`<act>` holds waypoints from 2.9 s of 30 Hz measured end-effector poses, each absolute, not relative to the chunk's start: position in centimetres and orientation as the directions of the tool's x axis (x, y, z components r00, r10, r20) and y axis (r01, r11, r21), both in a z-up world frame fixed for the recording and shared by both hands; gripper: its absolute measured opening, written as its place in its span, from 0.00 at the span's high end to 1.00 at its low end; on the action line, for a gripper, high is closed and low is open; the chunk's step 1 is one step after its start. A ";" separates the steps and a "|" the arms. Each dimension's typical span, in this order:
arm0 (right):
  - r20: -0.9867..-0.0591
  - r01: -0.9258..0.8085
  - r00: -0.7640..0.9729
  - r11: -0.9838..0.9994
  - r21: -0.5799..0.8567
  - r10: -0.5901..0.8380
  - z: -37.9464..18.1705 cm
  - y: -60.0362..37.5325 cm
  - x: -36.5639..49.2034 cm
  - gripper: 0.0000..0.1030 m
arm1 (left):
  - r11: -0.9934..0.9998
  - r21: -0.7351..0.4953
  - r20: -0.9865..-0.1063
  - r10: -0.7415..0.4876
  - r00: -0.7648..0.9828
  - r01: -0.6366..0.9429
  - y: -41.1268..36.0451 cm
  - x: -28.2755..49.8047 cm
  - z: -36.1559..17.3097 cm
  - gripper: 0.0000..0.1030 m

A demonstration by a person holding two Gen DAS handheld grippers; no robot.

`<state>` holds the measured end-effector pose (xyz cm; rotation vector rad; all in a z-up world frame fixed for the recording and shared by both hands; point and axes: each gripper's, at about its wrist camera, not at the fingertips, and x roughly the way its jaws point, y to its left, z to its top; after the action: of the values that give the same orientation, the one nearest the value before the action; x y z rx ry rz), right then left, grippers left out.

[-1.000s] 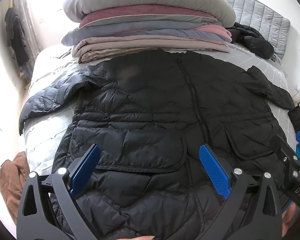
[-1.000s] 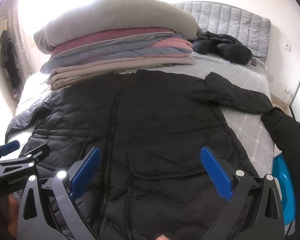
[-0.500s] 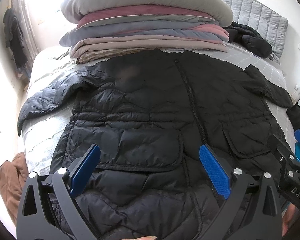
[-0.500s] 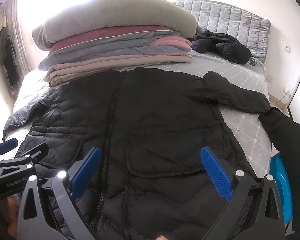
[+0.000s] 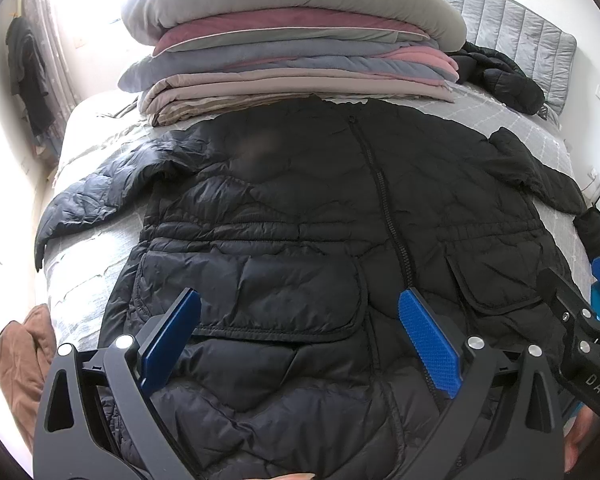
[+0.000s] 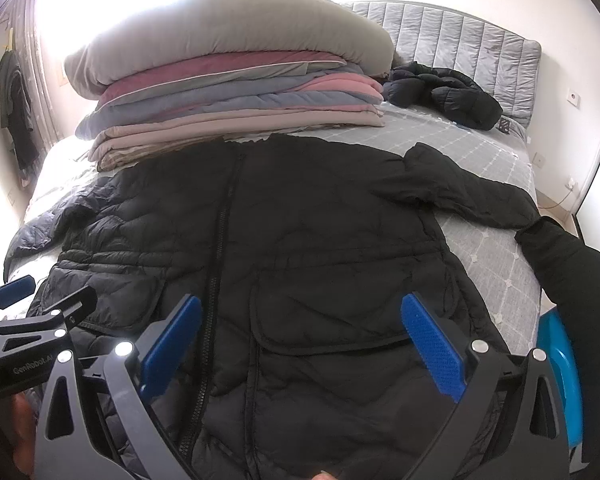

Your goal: Fold large clothes

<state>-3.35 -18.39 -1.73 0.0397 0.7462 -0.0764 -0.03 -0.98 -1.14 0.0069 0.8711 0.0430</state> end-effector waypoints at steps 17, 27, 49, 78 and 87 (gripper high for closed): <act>-0.684 0.080 0.727 0.997 0.005 -0.054 -1.8 -18.3 -3.3 0.06 | 0.999 0.021 -0.764 0.040 0.643 -0.038 -0.9 -0.1 -1.2 0.07; -0.686 0.077 0.726 0.997 0.010 -0.049 -2.1 -18.2 -3.3 0.06 | 0.999 0.020 -0.766 0.039 0.642 -0.037 -0.7 -0.1 -1.1 0.07; -0.691 0.048 0.722 0.998 0.034 -0.012 -1.9 -18.1 -3.2 0.06 | 0.999 0.023 -0.773 0.035 0.634 -0.028 -0.6 -0.1 -1.6 0.07; -0.818 0.174 0.345 0.825 0.538 0.461 -12.9 -45.9 -6.8 0.06 | 0.793 -0.590 -0.785 -0.519 0.338 -0.153 24.0 -7.5 -8.9 0.07; -0.723 0.132 0.325 0.727 0.674 0.610 -12.5 -45.3 -8.5 0.06 | 0.664 -0.735 -0.662 -0.662 0.351 -0.135 23.4 -8.5 -11.2 0.07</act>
<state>-8.47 -45.29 -12.55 0.7287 1.2234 0.3524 -8.47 23.44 -11.18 -0.8099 1.1882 -0.3941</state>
